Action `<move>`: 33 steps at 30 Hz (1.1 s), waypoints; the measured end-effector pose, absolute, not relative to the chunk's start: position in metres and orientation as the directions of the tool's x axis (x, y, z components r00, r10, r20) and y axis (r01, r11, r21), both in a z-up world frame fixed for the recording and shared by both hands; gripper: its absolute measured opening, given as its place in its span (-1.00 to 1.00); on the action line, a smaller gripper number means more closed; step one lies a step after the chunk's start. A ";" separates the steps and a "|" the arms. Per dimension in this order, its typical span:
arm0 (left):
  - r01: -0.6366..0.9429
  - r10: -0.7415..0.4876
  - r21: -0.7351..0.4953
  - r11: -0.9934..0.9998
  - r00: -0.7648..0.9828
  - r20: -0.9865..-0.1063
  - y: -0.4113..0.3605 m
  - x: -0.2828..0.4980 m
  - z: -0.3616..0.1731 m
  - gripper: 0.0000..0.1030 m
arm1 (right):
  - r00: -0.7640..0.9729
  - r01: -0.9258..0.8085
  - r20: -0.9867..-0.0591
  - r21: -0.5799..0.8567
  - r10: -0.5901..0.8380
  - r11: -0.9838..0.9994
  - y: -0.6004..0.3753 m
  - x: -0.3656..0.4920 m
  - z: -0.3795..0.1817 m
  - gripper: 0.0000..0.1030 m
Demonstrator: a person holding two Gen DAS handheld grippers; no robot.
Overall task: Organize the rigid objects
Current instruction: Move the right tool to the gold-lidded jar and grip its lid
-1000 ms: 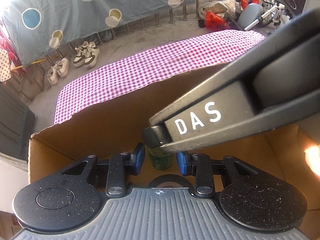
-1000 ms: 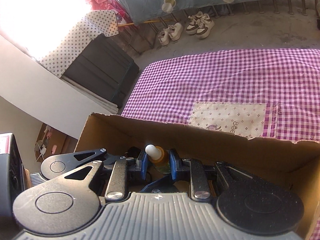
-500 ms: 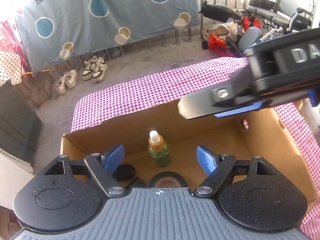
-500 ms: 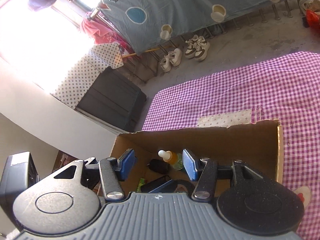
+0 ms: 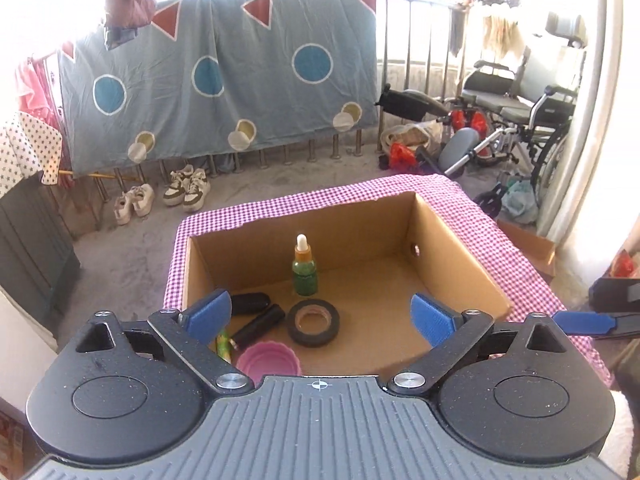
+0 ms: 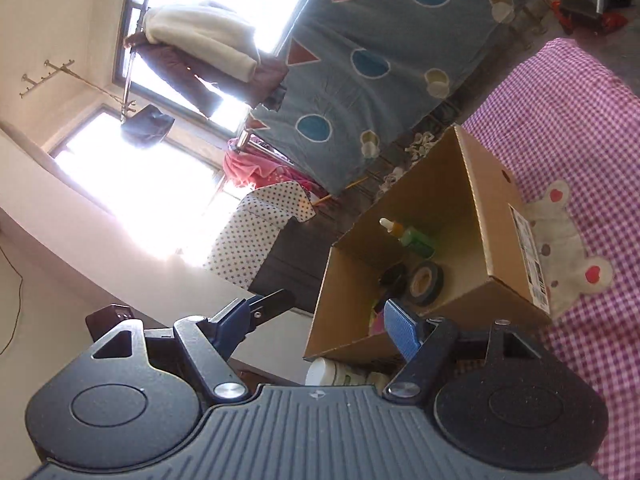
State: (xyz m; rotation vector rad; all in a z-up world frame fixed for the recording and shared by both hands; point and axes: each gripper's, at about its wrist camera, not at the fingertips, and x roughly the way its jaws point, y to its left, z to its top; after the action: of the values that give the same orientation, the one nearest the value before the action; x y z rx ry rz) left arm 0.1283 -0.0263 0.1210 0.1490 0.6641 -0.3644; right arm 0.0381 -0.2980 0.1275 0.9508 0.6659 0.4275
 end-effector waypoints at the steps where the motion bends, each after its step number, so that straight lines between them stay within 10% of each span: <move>1: 0.380 -0.287 0.019 0.925 0.730 -0.620 -0.025 0.115 0.116 0.90 | 0.722 -0.025 -0.354 0.845 0.594 0.534 -0.294 0.029 0.121 0.49; 33: 0.408 -0.267 0.008 0.913 0.611 -0.745 -0.057 0.091 -0.043 0.37 | 0.461 -0.036 -0.690 0.614 0.558 0.789 -0.188 0.111 0.040 0.09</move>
State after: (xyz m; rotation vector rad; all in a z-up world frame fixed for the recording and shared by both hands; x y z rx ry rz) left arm 0.0911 -0.0573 -0.0426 0.1837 0.8265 -0.3917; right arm 0.1108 -0.1885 0.0398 0.5738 1.0377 0.3906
